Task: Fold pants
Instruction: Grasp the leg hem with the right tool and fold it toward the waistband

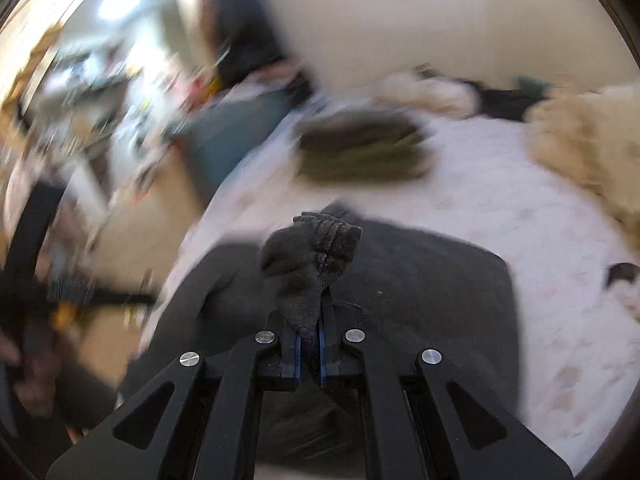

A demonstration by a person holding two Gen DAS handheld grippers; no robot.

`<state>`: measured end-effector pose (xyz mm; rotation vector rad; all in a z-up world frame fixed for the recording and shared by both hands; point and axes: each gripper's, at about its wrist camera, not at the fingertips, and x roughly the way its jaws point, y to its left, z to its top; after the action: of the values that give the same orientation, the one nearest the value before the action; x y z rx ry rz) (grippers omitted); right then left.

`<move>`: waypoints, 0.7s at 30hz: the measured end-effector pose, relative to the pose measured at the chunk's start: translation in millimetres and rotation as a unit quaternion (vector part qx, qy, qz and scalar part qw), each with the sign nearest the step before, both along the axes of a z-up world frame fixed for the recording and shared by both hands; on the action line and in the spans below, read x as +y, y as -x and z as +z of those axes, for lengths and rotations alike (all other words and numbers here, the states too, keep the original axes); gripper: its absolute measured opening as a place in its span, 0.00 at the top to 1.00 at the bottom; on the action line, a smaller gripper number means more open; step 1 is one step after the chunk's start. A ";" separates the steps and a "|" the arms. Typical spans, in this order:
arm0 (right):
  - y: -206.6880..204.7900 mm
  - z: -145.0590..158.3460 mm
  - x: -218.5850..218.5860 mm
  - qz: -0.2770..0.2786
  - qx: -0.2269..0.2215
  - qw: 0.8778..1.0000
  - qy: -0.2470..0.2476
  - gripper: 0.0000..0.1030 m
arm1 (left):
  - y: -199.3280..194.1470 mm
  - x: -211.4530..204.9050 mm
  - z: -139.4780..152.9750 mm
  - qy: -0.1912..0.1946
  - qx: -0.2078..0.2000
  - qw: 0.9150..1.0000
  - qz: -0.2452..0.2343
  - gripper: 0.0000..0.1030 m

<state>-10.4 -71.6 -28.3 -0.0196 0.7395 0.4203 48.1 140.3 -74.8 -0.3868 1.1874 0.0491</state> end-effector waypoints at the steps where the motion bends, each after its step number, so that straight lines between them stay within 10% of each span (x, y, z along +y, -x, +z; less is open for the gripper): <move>1: 7.7 -24.1 20.4 0.023 0.025 0.999 0.035 0.92 | 0.4 -3.2 -4.7 -0.001 0.006 1.000 -0.006 0.14; 4: 24.7 -68.9 47.5 0.064 0.068 0.989 0.110 0.76 | 3.5 -12.8 -10.2 -0.014 0.014 0.999 -0.029 0.14; 7: 24.2 -66.1 41.0 0.095 0.098 0.988 0.077 0.48 | 5.9 -16.5 -8.3 -0.017 0.007 0.999 -0.039 0.14; 15: -12.8 -21.1 -40.6 -0.044 0.125 0.991 -0.025 0.50 | 3.5 -24.3 -9.2 -0.028 0.010 0.998 -0.056 0.14; 21: -56.2 -105.4 -84.9 -0.133 0.289 0.948 -0.013 0.67 | -12.3 -89.9 -34.4 -0.047 0.019 0.989 -0.139 0.14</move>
<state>45.8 -156.5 -133.7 0.2353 1.2969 0.1720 60.3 50.4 -109.2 -0.1347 1.2622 -0.1296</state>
